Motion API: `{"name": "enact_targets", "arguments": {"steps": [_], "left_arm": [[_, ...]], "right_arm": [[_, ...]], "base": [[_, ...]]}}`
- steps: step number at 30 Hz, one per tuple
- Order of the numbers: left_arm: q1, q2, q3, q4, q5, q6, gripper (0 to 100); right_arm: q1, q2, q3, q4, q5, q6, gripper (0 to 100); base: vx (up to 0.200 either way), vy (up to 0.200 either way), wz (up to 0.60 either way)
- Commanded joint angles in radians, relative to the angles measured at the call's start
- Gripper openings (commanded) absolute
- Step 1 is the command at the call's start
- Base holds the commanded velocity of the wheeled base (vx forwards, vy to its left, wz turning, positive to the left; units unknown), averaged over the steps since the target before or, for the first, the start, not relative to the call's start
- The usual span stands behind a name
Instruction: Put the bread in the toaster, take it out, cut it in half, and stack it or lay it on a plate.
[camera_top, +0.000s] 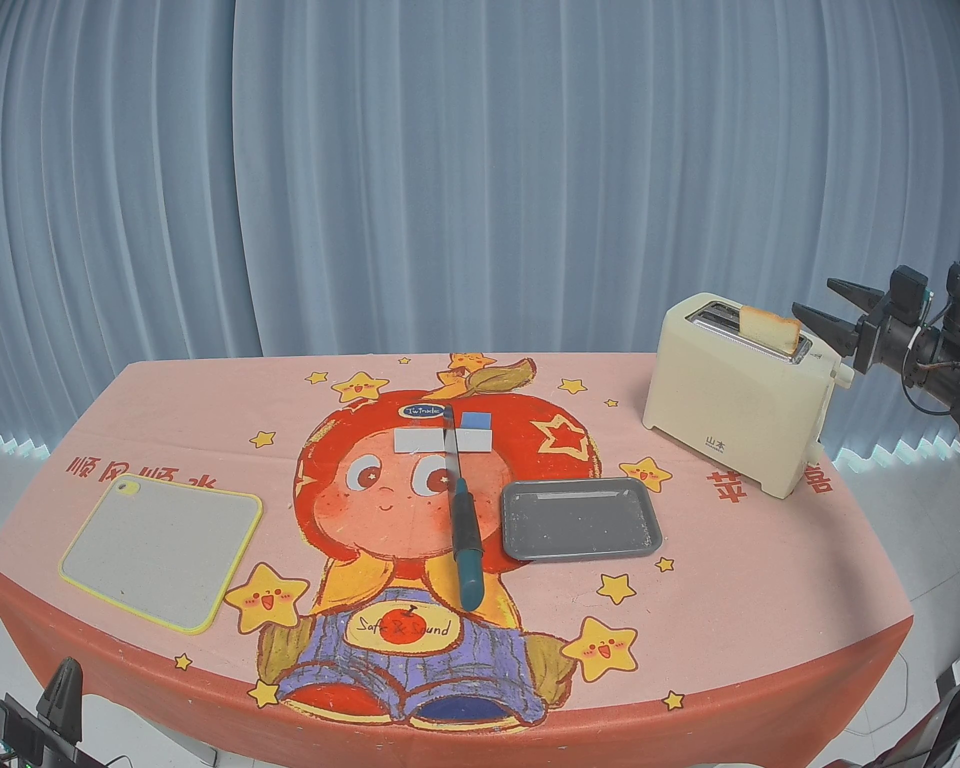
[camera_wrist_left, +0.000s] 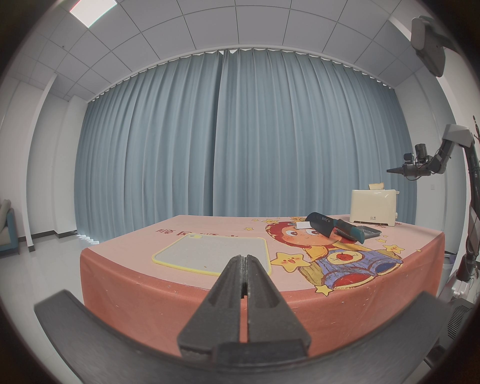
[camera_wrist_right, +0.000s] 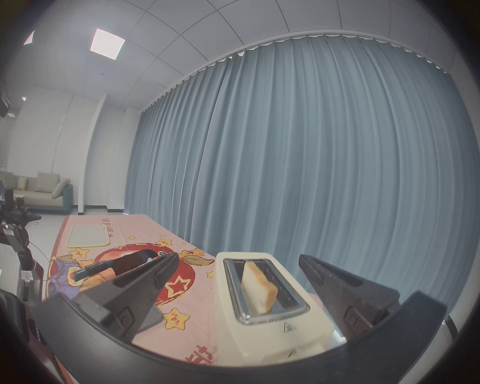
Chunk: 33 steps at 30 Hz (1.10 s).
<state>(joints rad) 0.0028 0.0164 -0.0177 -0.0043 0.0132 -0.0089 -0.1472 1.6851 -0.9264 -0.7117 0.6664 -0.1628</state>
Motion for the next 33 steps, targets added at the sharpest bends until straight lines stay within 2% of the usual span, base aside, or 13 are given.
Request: {"name": "enact_targets", "arguments": {"steps": [1,3,6,12,17,20,25,28,33], "left_arm": [[0.000,-0.006,0.018,0.000,0.001,0.000,0],[0.000,-0.006,0.018,0.000,-0.001,0.000,0],[0.000,-0.006,0.018,0.000,0.001,0.000,0],[0.000,-0.006,0.018,0.000,0.001,0.000,0],[0.000,-0.006,0.018,0.000,0.001,0.000,0],[0.000,-0.006,0.018,0.000,0.001,0.000,0],[0.000,-0.006,0.018,0.000,0.001,0.000,0],[0.000,-0.006,0.018,0.000,-0.001,0.000,0],[0.000,-0.006,0.018,0.000,-0.001,0.000,0]], "right_arm": [[-0.011,-0.130,0.113,0.000,-0.021,0.009,100],[-0.009,-0.153,0.144,0.000,-0.036,0.011,100],[-0.008,-0.217,0.233,0.000,-0.085,0.039,100],[0.005,-0.292,0.351,0.001,-0.139,0.062,100],[0.002,-0.303,0.420,0.000,-0.142,0.080,100],[-0.005,-0.301,0.485,0.000,-0.140,0.129,100],[-0.006,-0.294,0.514,0.000,-0.142,0.184,100],[-0.008,-0.301,0.572,-0.003,-0.139,0.216,100],[-0.022,-0.288,0.587,-0.011,-0.140,0.218,100]], "base": [[0.000,0.000,0.00],[0.000,0.000,0.00],[0.000,0.000,0.00],[0.000,0.000,0.00],[0.000,0.000,0.00],[0.000,0.000,0.00],[0.000,0.000,0.00],[0.000,0.000,0.00],[0.000,0.000,0.00]]}}
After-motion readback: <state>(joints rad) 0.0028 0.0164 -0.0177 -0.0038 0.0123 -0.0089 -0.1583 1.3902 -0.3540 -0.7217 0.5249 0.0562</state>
